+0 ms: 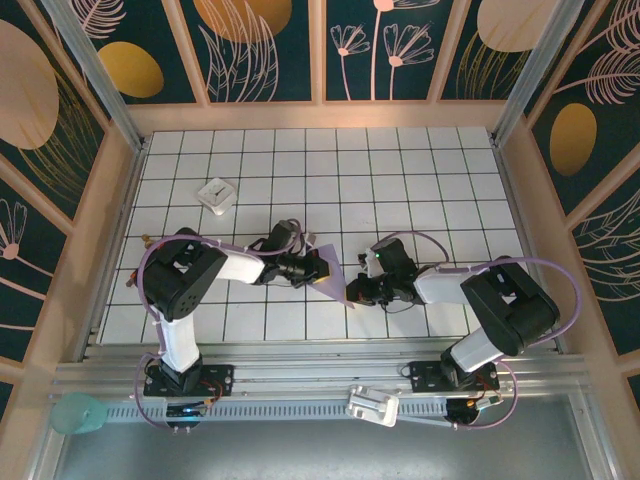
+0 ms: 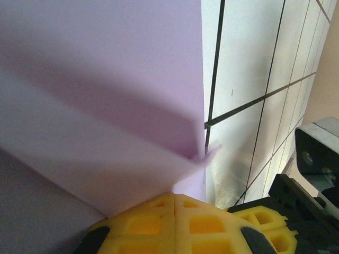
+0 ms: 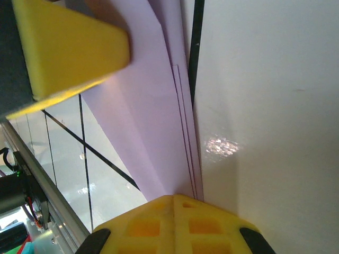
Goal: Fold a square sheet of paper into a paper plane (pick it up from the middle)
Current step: Fourth fold the wing at the center of the table.
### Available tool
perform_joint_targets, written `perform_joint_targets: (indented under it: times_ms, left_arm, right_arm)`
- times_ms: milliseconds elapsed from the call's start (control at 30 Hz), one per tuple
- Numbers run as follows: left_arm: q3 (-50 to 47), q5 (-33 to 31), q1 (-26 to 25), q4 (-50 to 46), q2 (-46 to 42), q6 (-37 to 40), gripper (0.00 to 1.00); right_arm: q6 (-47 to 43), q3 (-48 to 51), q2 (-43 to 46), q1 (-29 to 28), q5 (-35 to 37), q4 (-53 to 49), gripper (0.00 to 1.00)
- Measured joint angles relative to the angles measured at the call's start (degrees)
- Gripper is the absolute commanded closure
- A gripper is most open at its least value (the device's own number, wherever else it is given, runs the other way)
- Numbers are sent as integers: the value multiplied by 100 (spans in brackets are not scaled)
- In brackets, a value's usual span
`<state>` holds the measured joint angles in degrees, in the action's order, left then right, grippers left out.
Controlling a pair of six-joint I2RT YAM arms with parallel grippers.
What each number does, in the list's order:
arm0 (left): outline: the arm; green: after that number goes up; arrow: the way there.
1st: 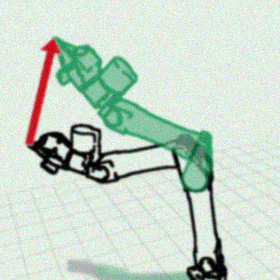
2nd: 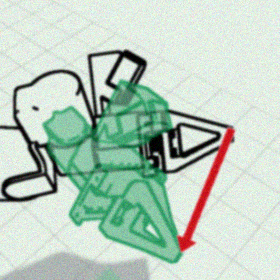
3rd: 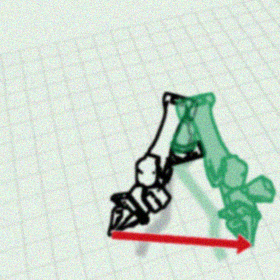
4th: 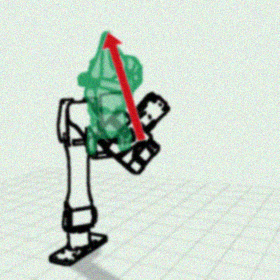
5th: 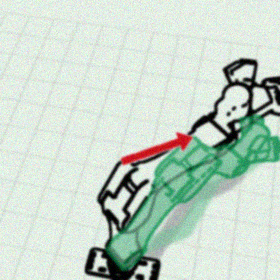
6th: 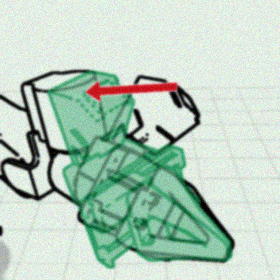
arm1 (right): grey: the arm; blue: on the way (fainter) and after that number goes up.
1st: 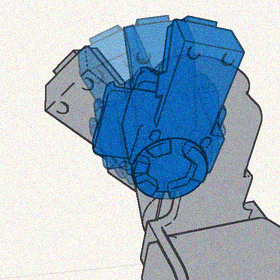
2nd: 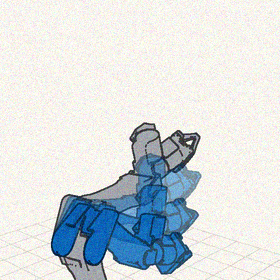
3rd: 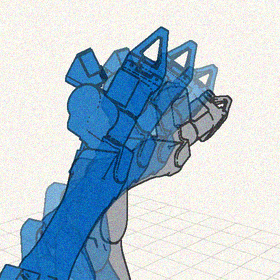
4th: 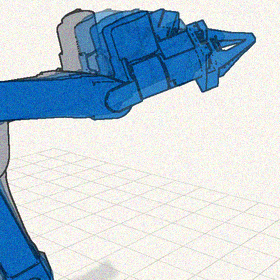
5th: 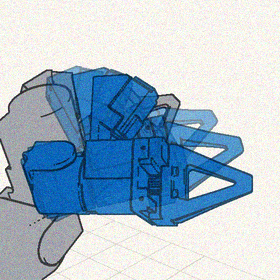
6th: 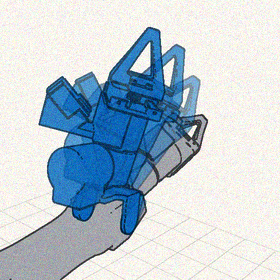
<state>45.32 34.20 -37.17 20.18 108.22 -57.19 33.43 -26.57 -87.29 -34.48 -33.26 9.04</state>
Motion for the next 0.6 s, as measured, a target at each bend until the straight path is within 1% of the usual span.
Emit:
perform_joint_targets:
  times_ms: [167,367,600]
  left_arm:
    - [175,249,262,-155,129,210,100]
    - [291,393,621,-245,210,387,100]
    - [385,595,909,-264,317,549,99]
  right_arm:
    - [-2,-7,0,0,42,0,100]
    - [-2,-7,0,0,46,2,100]
    - [-4,-7,-4,0,87,4,100]
